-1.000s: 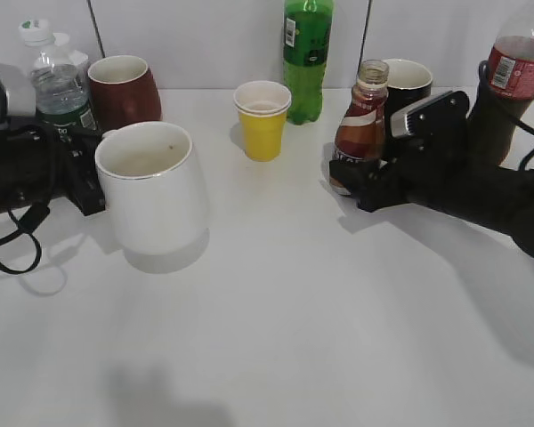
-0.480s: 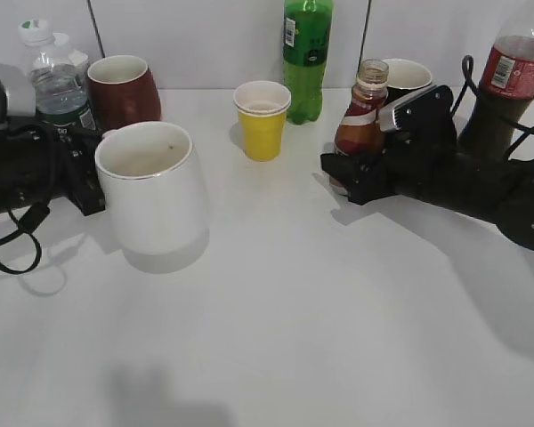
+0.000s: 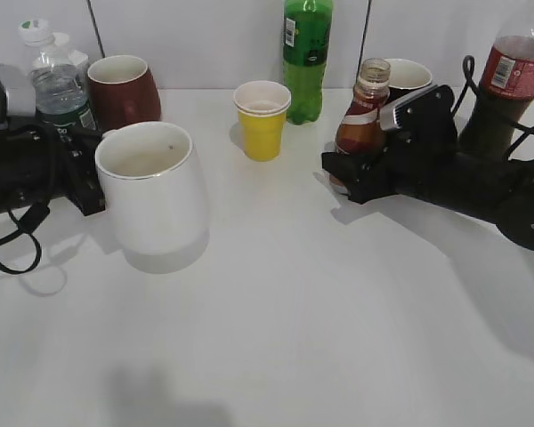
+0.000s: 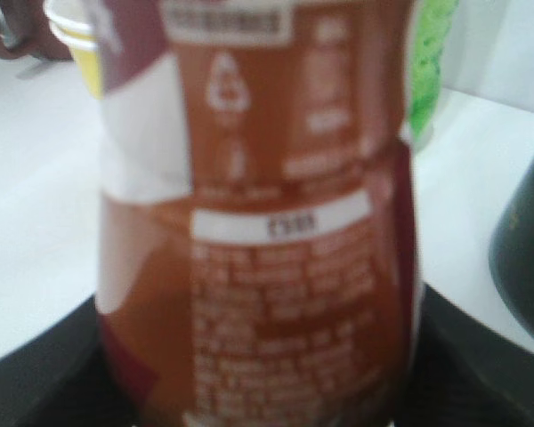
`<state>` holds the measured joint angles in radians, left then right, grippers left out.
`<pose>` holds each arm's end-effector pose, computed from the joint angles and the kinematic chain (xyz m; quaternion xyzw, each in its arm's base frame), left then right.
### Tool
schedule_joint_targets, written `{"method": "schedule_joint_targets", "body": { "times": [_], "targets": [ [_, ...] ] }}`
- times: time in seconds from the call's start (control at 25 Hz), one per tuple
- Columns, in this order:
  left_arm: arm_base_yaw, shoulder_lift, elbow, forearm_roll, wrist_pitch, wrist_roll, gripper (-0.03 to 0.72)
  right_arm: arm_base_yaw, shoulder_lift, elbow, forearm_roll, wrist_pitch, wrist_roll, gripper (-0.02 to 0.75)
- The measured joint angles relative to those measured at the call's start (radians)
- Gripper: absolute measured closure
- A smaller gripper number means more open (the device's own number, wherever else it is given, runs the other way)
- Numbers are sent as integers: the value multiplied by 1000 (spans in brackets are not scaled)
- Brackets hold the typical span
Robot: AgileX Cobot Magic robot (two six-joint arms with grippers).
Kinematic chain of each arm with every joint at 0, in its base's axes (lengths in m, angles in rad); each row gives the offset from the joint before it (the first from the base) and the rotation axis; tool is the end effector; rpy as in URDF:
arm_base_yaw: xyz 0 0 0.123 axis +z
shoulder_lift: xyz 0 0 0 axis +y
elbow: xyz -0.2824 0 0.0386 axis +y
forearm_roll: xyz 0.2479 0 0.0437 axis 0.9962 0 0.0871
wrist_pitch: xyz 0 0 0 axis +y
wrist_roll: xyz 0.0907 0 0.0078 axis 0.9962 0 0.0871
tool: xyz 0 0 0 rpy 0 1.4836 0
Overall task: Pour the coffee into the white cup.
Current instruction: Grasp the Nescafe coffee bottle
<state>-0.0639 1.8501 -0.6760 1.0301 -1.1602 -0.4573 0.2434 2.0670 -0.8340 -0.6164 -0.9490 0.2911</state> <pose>0.3008 -0.0909 0.1598 0.3399 0.6718 -0.3221 0.5739 0.3475 0.1303 0.1100 -0.2753 0.7435 0.2354 0.5621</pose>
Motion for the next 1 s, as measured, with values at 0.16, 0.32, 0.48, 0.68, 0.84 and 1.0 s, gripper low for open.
{"method": "schedule_joint_targets", "body": {
  "times": [0.16, 0.32, 0.48, 0.68, 0.84, 1.0],
  "targets": [
    [0, 0, 0, 0, 0, 0, 637, 0, 1, 0, 5, -4, 0, 200],
    [0, 0, 0, 1, 0, 0, 637, 0, 4, 0, 5, -24, 0, 201],
    [0, 0, 0, 2, 0, 0, 637, 0, 4, 0, 5, -45, 0, 201],
    [0, 0, 0, 3, 0, 0, 637, 0, 4, 0, 5, -46, 0, 201],
    [-2, 0, 0, 3, 0, 0, 637, 0, -4, 5, -1, -53, 0, 201],
    [-26, 0, 0, 0, 0, 0, 637, 0, -76, 20, -114, -23, 0, 201]
  ]
}}
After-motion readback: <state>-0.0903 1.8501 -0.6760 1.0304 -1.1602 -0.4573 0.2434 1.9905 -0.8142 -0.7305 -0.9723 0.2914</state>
